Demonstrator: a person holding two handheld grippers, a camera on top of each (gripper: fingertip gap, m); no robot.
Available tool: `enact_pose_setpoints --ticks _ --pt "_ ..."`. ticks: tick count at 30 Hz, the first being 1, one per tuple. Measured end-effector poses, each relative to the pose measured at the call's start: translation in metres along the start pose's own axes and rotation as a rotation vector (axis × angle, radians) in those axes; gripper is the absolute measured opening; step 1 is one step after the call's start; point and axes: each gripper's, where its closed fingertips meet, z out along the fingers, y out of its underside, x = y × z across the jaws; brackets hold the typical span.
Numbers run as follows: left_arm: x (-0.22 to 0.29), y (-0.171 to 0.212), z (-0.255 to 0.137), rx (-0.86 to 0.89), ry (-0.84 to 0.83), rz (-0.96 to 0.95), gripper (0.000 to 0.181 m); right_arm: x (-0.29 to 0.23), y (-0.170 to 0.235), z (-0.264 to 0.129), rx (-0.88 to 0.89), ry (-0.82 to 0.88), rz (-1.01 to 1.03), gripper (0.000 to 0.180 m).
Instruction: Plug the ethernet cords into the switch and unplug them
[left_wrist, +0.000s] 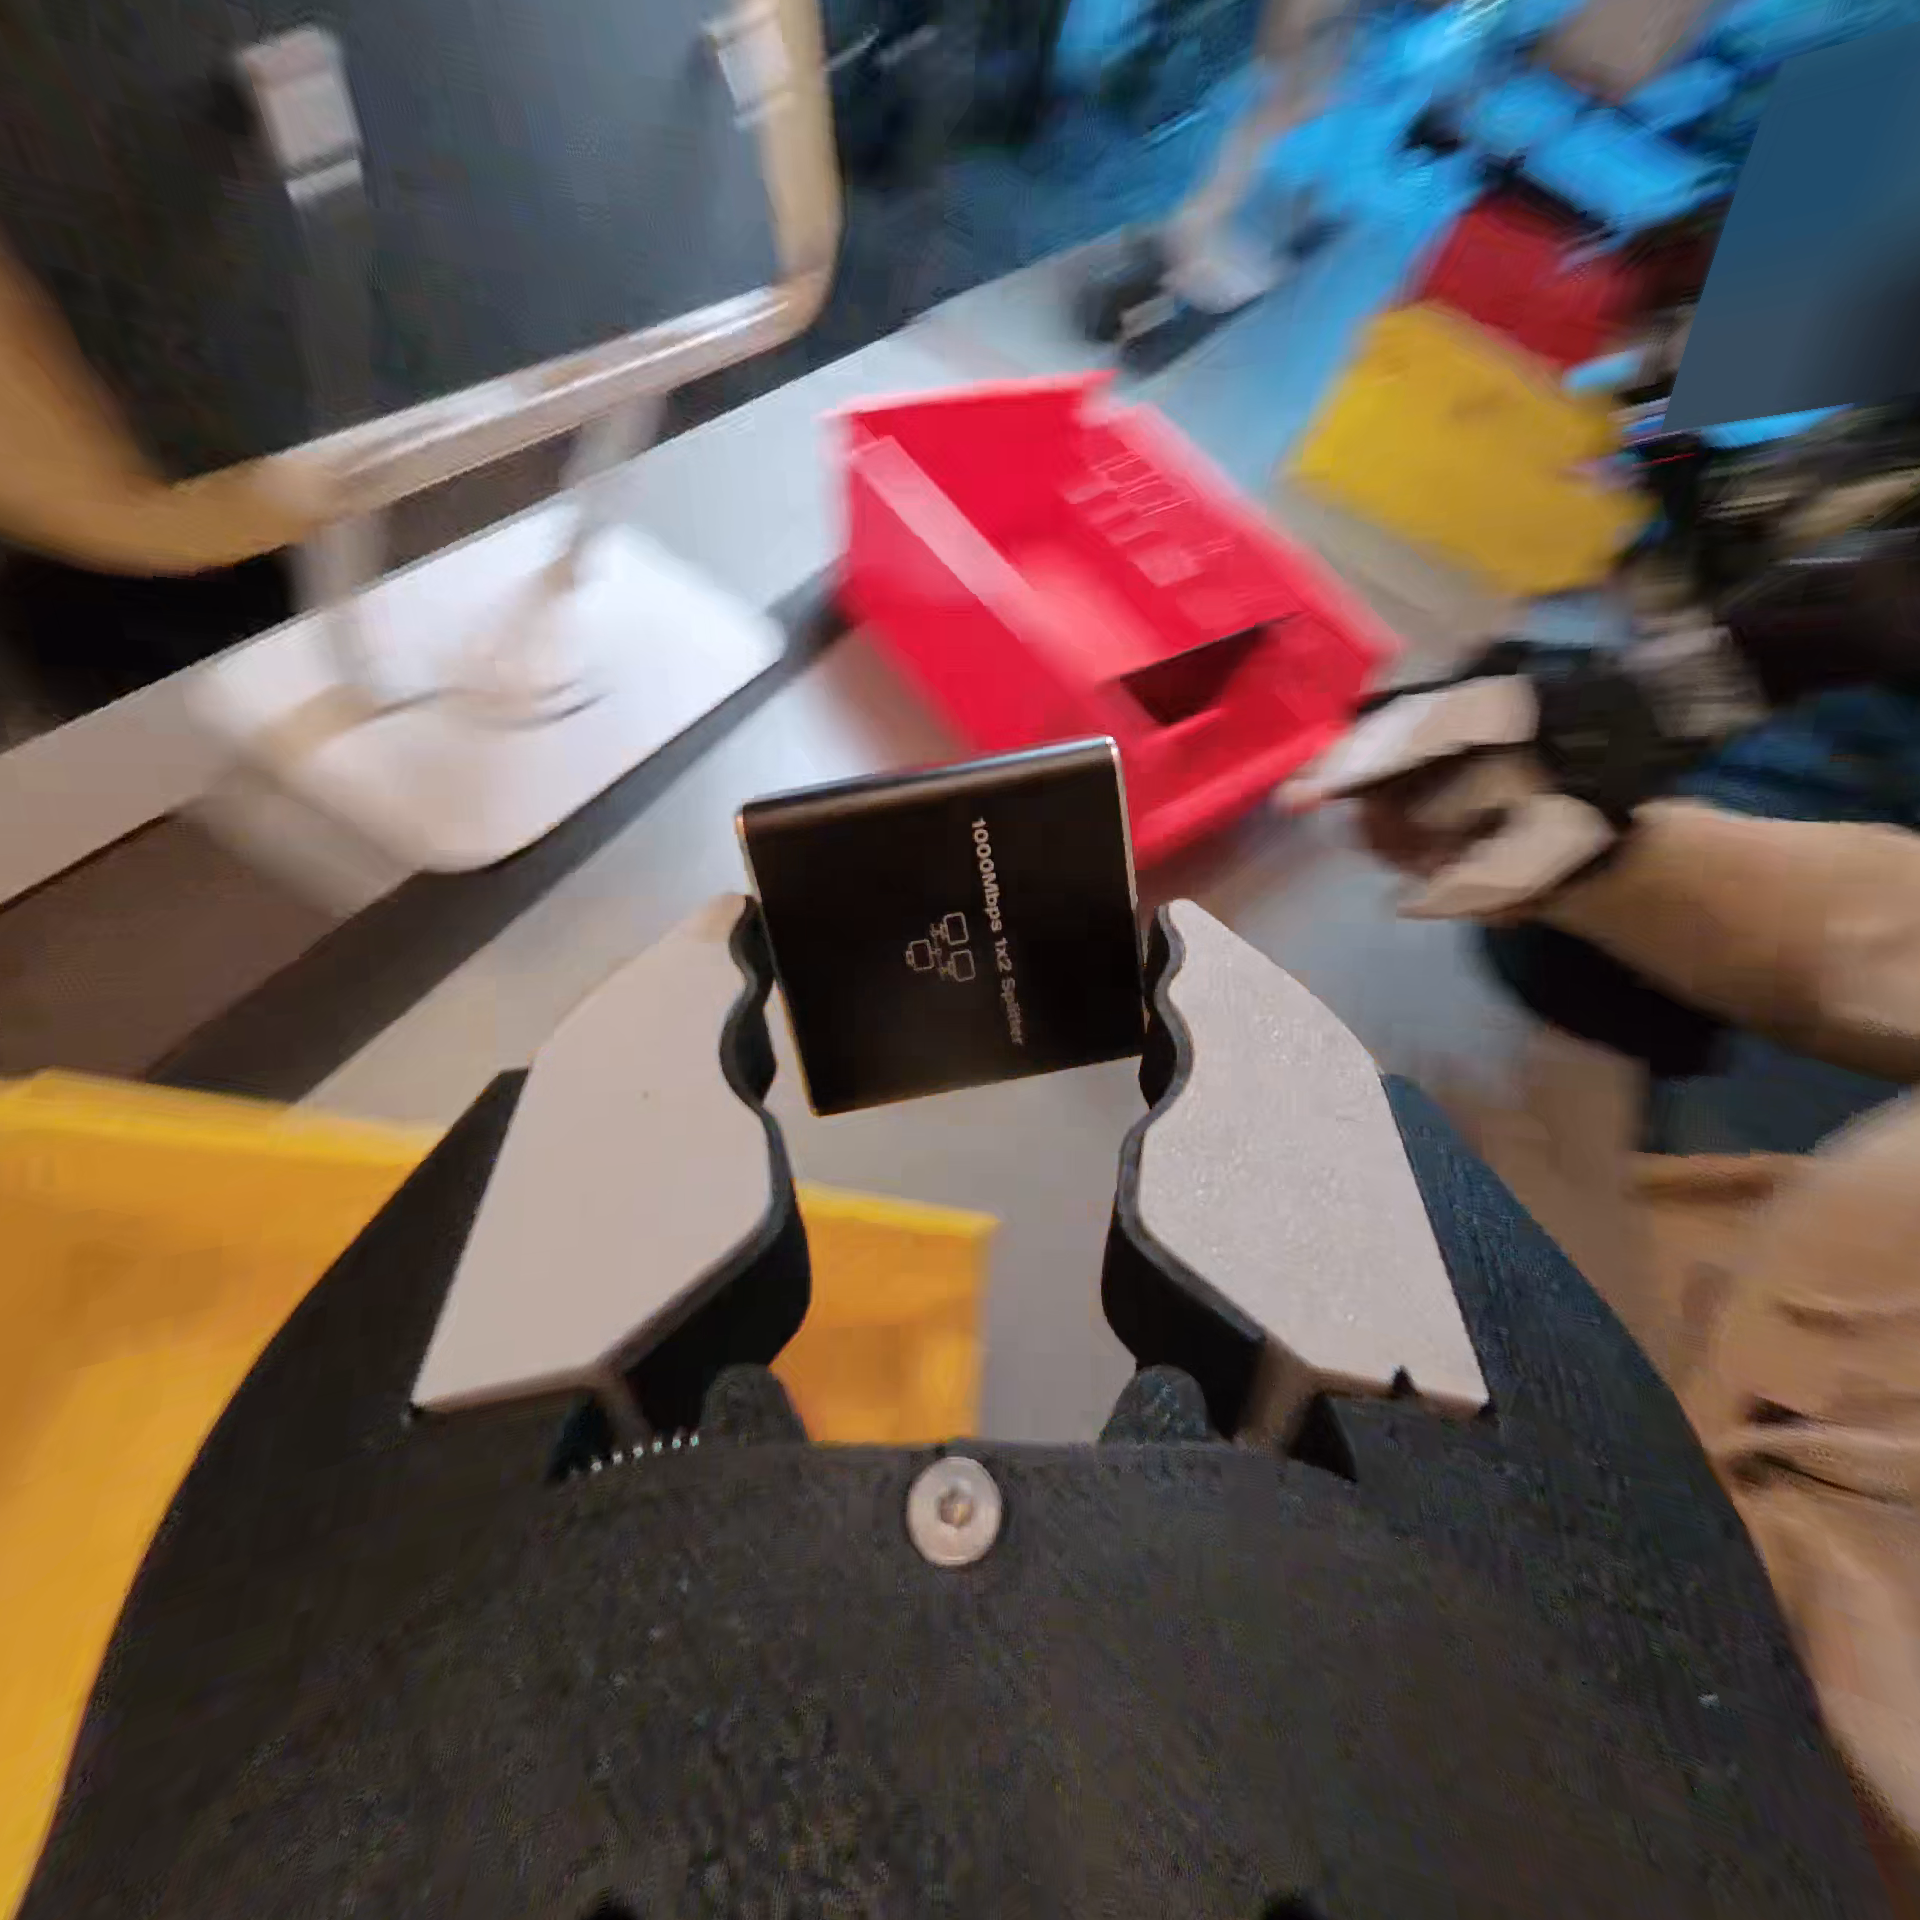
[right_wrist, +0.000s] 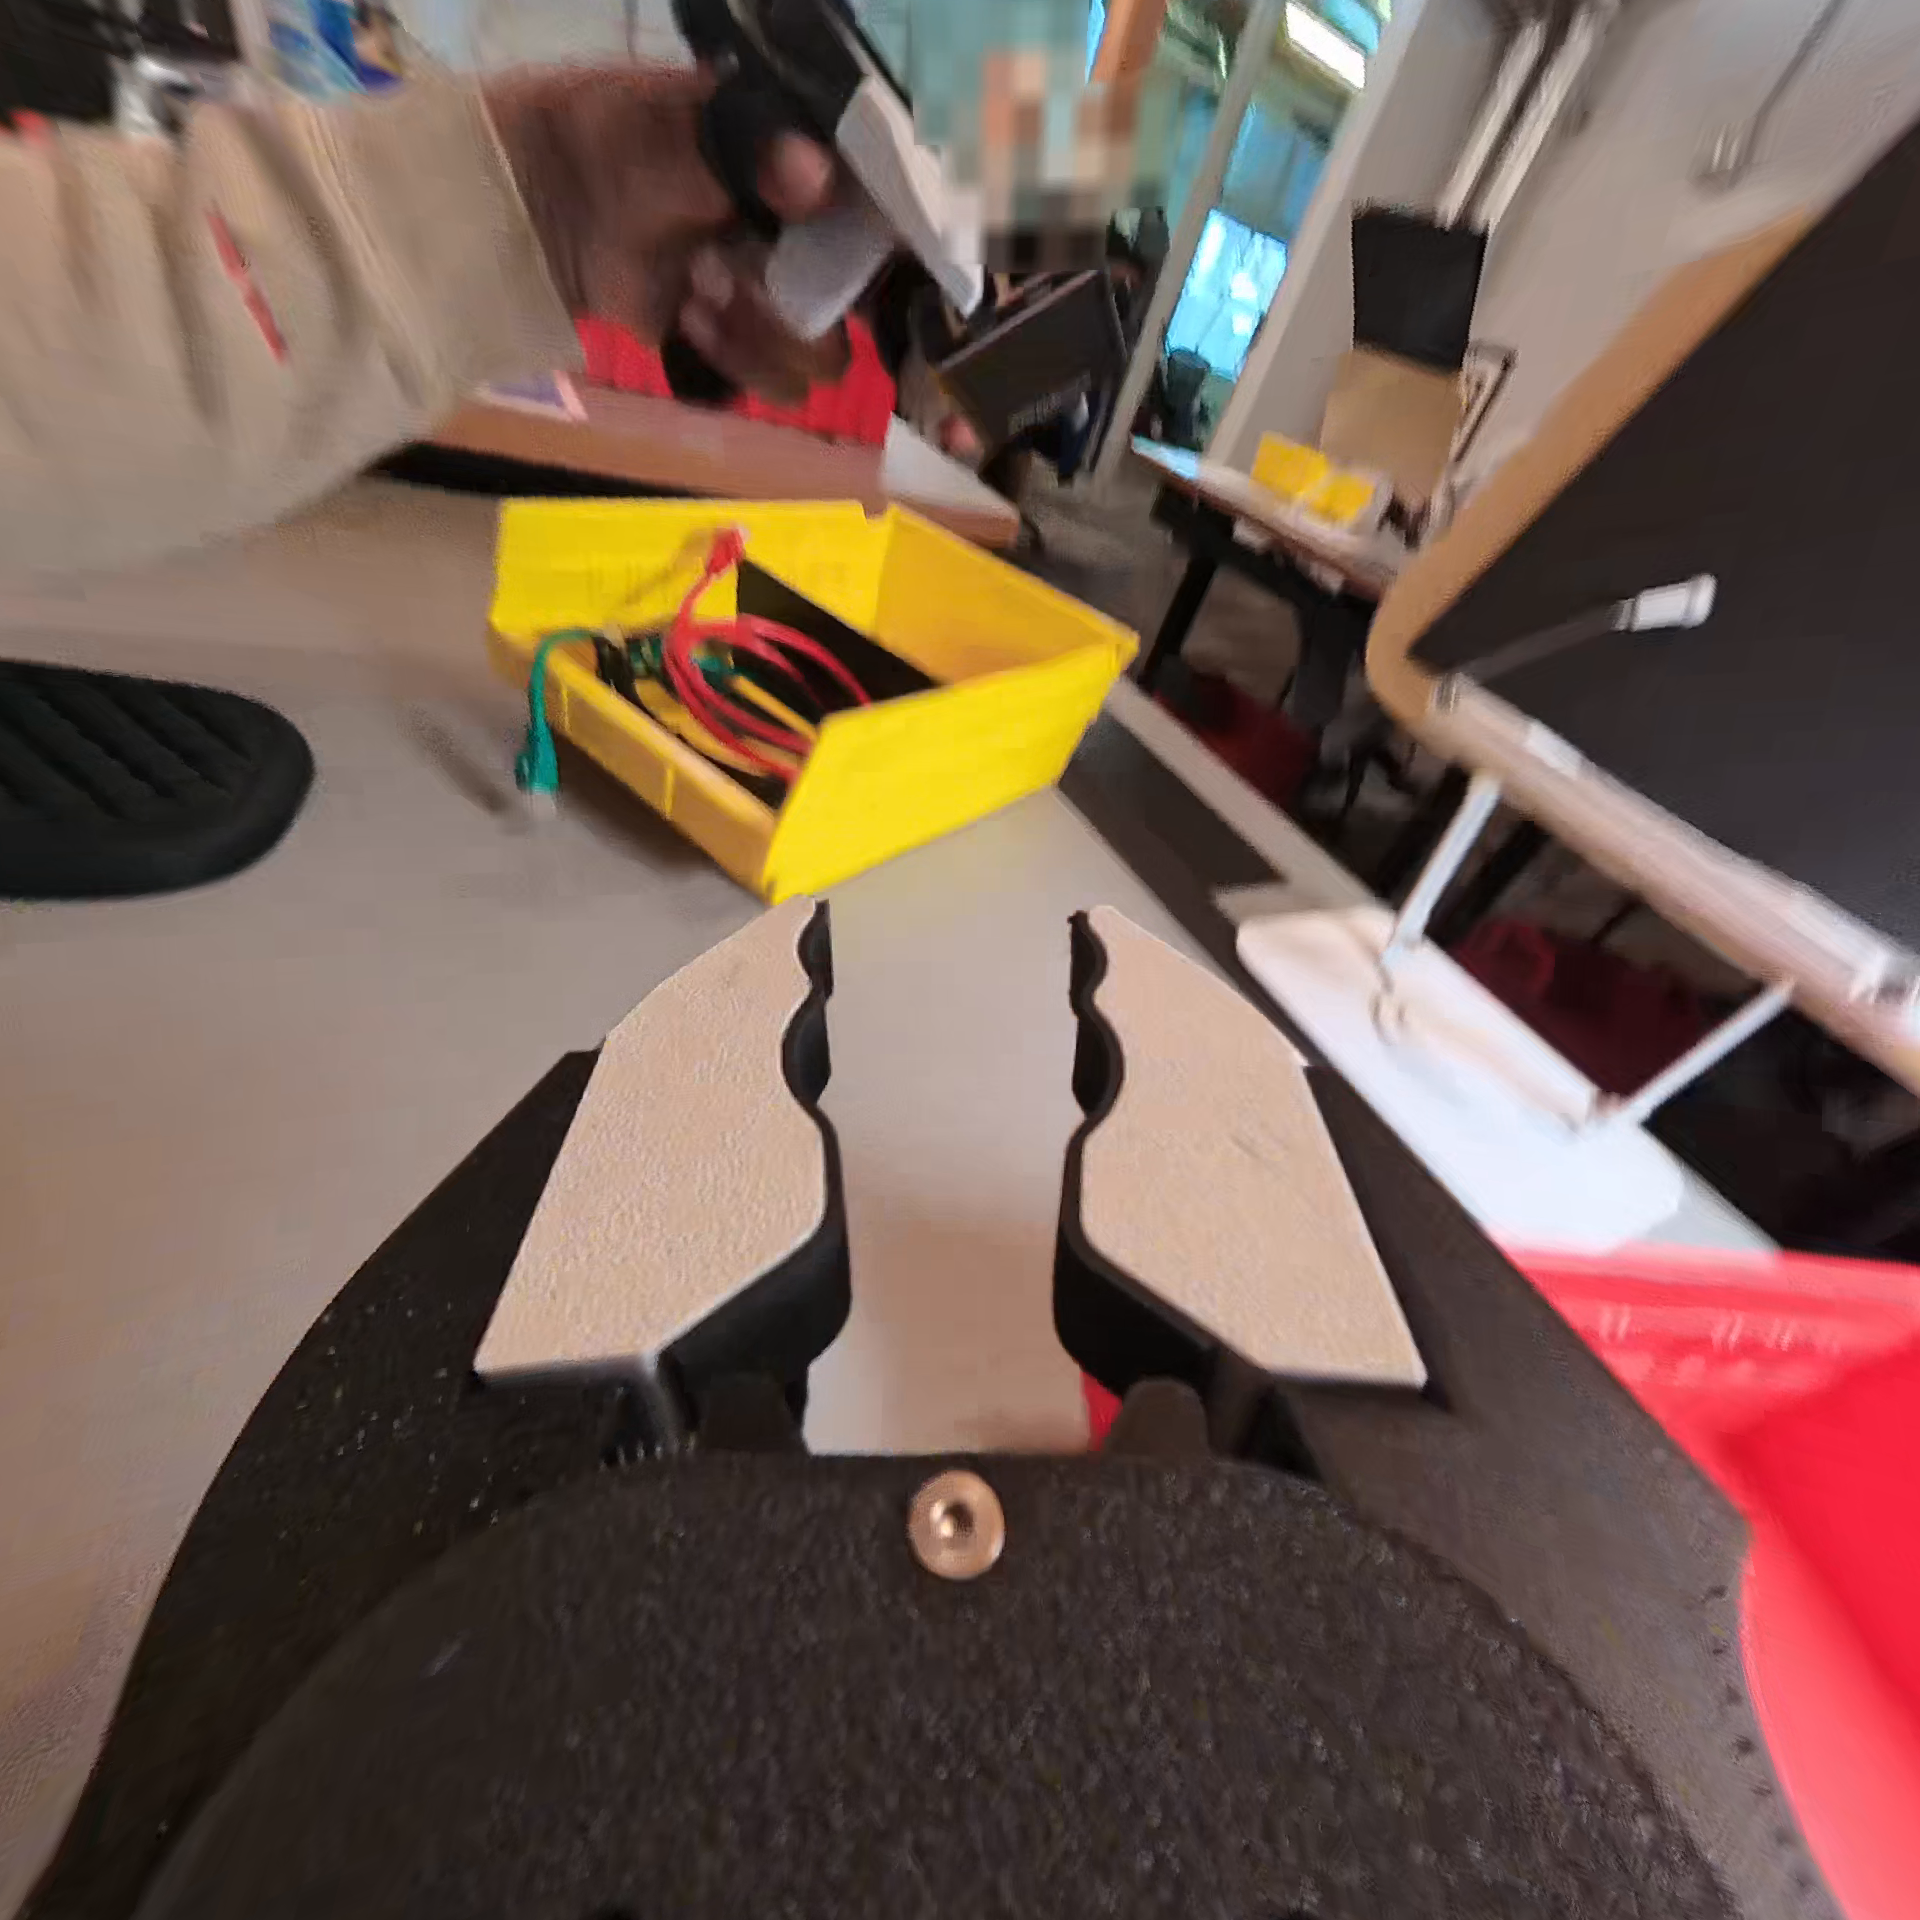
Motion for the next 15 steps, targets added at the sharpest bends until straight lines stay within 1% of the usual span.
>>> enact_pose_setpoints --ticks 2,4,6,7,9,11,13,15 --pt "0.065 -0.009 0.011 0.079 0.243 0.028 0.07 -0.004 -0.038 0.007 0.063 -0.046 -0.072 0.049" --pt "0.119 -0.002 0.02 0.07 0.455 0.065 0.069 -0.006 -0.076 0.008 0.13 -0.054 -0.178 0.053" --pt "0.158 0.013 0.028 0.038 0.618 0.101 0.07 -0.012 -0.097 0.005 0.151 -0.04 -0.35 0.058" --pt "0.174 0.021 0.03 0.022 0.696 0.114 0.07 -0.021 -0.097 0.004 0.131 -0.072 -0.423 0.06" --pt "0.193 0.037 0.038 -0.037 0.803 0.125 0.07 -0.043 -0.08 0.004 0.045 -0.183 -0.504 0.068" --pt "0.205 0.051 0.047 -0.109 0.877 0.112 0.07 -0.06 -0.072 0.005 0.042 -0.235 -0.552 0.066" --pt "0.216 0.062 0.054 -0.144 0.946 0.105 0.069 -0.074 -0.069 0.007 0.057 -0.267 -0.601 0.054" --pt "0.219 0.062 0.057 -0.142 0.98 0.064 0.069 -0.082 -0.062 0.008 0.04 -0.281 -0.678 0.032"
